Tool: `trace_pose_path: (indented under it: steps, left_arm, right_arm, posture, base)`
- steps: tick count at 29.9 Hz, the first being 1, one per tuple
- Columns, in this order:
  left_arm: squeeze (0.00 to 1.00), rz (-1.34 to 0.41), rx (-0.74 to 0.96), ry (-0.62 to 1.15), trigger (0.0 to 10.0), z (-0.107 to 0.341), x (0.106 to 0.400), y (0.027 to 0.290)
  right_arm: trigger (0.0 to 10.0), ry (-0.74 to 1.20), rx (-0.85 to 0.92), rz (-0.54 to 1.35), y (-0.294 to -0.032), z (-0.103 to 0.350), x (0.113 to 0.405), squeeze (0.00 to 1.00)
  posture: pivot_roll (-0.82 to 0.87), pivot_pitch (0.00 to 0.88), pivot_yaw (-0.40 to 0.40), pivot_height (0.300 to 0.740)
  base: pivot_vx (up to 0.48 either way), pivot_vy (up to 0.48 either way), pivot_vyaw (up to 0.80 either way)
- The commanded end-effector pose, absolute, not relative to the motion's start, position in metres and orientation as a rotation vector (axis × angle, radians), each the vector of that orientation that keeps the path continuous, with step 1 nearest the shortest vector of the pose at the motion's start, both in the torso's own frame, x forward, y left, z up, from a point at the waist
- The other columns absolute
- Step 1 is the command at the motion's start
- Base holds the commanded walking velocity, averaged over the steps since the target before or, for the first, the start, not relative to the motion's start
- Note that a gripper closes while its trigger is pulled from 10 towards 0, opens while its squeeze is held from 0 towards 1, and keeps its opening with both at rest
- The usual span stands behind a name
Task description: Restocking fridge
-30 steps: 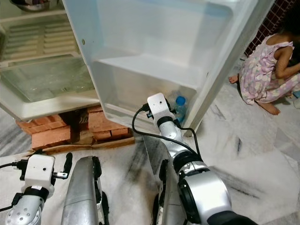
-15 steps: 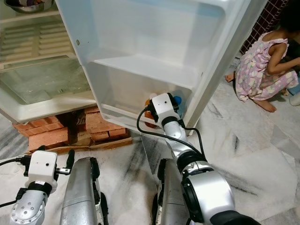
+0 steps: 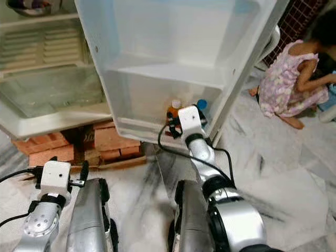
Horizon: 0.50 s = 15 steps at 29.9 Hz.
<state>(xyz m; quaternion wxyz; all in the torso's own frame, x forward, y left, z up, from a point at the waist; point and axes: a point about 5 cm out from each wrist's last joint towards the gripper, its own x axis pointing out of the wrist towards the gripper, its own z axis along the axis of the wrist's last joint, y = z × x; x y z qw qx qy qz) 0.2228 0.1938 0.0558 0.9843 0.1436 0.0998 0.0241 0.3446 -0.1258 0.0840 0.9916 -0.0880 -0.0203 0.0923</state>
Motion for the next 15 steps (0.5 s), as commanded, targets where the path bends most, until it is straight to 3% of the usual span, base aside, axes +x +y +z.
trace_pose_path:
  steps: [1,4,5,7,8,15]
  left_arm:
    - [0.0,0.039,0.286,0.198,10.0,0.054,0.227,0.191]
    - [0.0,0.029,0.289,0.188,10.0,0.055,0.232,0.188]
    - [0.0,0.025,0.293,0.179,10.0,0.056,0.235,0.188]
    - [0.0,0.025,0.295,0.174,10.0,0.057,0.238,0.188]
    - [0.0,0.029,0.293,0.17,10.0,0.057,0.238,0.189]
    - [0.0,0.029,0.277,0.151,10.0,0.055,0.245,0.189]
  right_arm:
    - [10.0,-0.089,-0.136,0.161,-0.13,0.088,0.341,1.0]
    - [10.0,-0.12,-0.105,0.153,-0.13,0.091,0.336,1.0]
    - [10.0,-0.145,-0.095,0.155,-0.128,0.096,0.332,0.35]
    - [10.0,-0.153,-0.088,0.156,-0.128,0.099,0.33,0.35]
    - [10.0,-0.172,-0.075,0.159,-0.127,0.102,0.327,0.0]
    - [10.0,-0.208,-0.015,0.198,-0.134,0.113,0.3,0.0]
  posture:
    - [0.11,0.03,-0.058,0.538]
    - [0.09,0.024,-0.053,0.538]
    - [0.08,0.02,-0.043,0.538]
    - [0.08,0.016,-0.035,0.538]
    - [0.07,0.014,-0.036,0.538]
    - [0.04,0.0,-0.037,0.553]
  base:
    - [0.0,0.0,0.0]
    - [0.0,0.0,0.0]
    - [0.0,0.0,0.0]
    - [0.0,0.0,0.0]
    - [0.0,0.0,0.0]
    - [0.0,0.0,0.0]
